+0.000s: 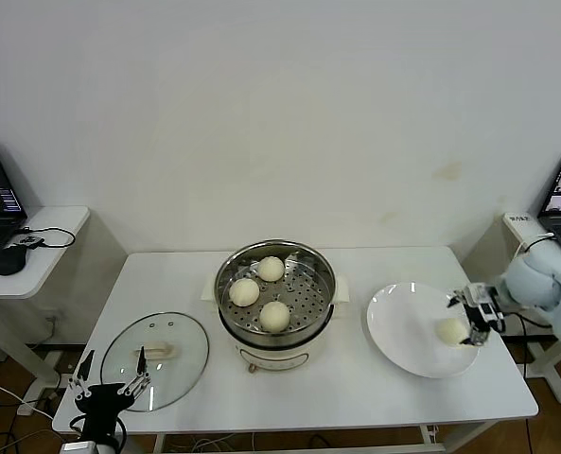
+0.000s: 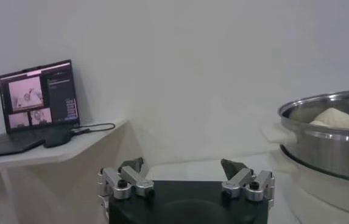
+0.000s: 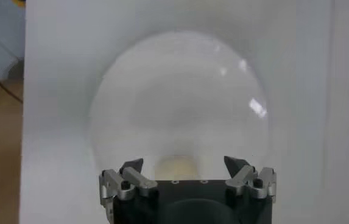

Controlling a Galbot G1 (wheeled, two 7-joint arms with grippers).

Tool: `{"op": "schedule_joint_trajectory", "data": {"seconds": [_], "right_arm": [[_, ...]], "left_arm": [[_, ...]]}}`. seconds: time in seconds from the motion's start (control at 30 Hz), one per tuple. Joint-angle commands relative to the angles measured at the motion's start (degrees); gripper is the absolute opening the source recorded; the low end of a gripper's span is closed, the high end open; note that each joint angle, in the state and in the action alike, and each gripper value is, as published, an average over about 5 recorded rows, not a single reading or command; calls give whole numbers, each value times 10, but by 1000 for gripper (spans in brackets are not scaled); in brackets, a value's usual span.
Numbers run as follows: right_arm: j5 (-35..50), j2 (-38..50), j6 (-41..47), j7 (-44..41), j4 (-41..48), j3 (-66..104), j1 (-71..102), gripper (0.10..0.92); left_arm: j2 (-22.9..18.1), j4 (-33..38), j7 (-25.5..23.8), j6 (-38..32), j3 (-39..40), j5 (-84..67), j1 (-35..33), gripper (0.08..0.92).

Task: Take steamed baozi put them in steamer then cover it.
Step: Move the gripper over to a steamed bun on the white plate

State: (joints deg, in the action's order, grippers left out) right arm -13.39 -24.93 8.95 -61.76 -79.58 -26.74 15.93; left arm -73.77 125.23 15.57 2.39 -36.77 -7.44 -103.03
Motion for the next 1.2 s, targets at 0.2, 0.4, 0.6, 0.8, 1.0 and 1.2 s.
{"op": "schedule_joint_trajectory", "data": {"seconds": [0.2, 0.4, 0.6, 0.8, 1.0, 1.2], "right_arm": [[-59, -44, -6, 9, 91, 73, 72, 823], [-62, -74, -4, 20, 114, 58, 45, 823], [-63, -98, 2, 24, 133, 47, 21, 823], [-67, -113, 6, 25, 147, 36, 7, 823], [-77, -117, 9, 19, 151, 32, 9, 819], [-81, -118, 11, 15, 151, 31, 13, 764]], "left_arm": [[-2, -3, 0, 0, -3, 0, -1, 823], [-3, -2, 1, -1, -5, 1, -1, 823], [-3, -6, 1, -1, -7, 1, 0, 823], [-4, -7, 1, -1, -7, 2, 1, 823], [-5, -6, 0, -1, -7, 2, -1, 823], [-6, -5, 0, -1, -7, 2, -2, 823]]}}
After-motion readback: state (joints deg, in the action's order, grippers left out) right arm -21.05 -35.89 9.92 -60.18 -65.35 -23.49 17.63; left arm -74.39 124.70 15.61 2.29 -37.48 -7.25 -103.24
